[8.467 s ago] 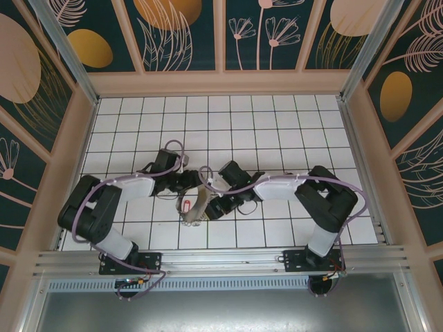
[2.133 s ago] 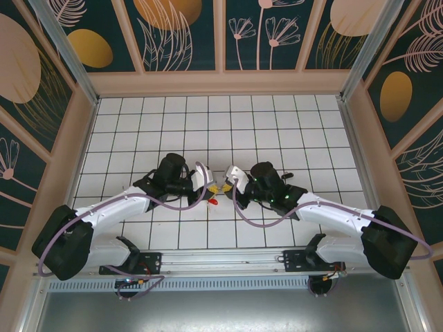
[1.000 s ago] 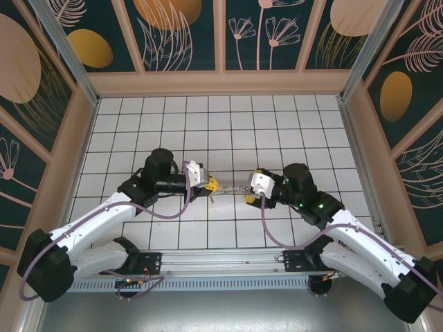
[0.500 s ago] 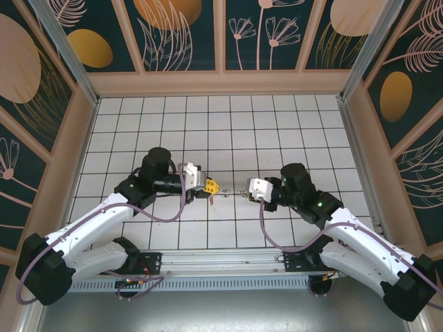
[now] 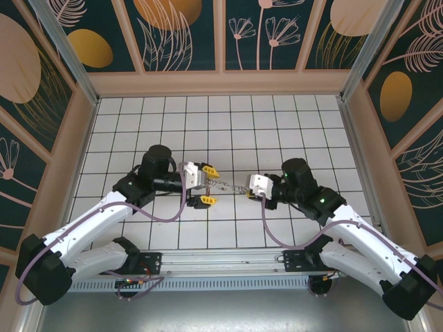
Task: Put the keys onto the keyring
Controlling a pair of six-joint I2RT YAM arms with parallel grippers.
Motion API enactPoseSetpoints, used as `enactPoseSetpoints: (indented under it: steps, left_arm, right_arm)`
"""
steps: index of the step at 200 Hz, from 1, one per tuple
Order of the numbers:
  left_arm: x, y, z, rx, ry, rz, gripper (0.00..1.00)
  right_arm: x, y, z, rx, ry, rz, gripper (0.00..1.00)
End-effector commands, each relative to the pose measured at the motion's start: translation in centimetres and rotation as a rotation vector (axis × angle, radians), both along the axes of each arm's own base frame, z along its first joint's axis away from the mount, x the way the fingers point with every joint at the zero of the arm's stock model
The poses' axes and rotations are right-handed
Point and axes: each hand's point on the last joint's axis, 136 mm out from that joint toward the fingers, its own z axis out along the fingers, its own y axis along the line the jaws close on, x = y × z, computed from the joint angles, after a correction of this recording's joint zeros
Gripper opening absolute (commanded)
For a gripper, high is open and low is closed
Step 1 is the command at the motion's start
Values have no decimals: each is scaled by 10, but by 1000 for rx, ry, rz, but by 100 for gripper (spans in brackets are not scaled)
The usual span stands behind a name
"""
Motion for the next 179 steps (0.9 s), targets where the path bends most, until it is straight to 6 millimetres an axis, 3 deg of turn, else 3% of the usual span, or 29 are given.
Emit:
enactPoseSetpoints:
  steps: [1, 17, 40, 73, 104, 121, 151, 179]
  left_arm:
    - [3, -1, 15, -5, -90, 2, 74]
    - [10, -1, 19, 2, -150, 25, 74]
    - [14, -3, 5, 79, -195, 26, 72]
    - [19, -10, -5, 139, -201, 31, 57]
    - [18, -16, -16, 200, -258, 16, 51]
    - [18, -18, -19, 221, -271, 17, 43]
    - [13, -20, -16, 203, -263, -4, 16]
    - [7, -17, -17, 184, -259, -13, 12]
  right_arm:
    - [-1, 5, 19, 36, 15, 11, 0]
    - [-1, 5, 19, 36, 25, 13, 0]
    - [-2, 9, 26, 65, 35, 24, 0]
    - [1, 9, 26, 56, 36, 10, 0]
    - [4, 9, 21, 30, 56, 3, 0]
    - [5, 11, 21, 27, 63, 7, 0]
    - [6, 9, 15, 10, 70, -4, 0]
    - [4, 7, 11, 0, 93, -7, 1]
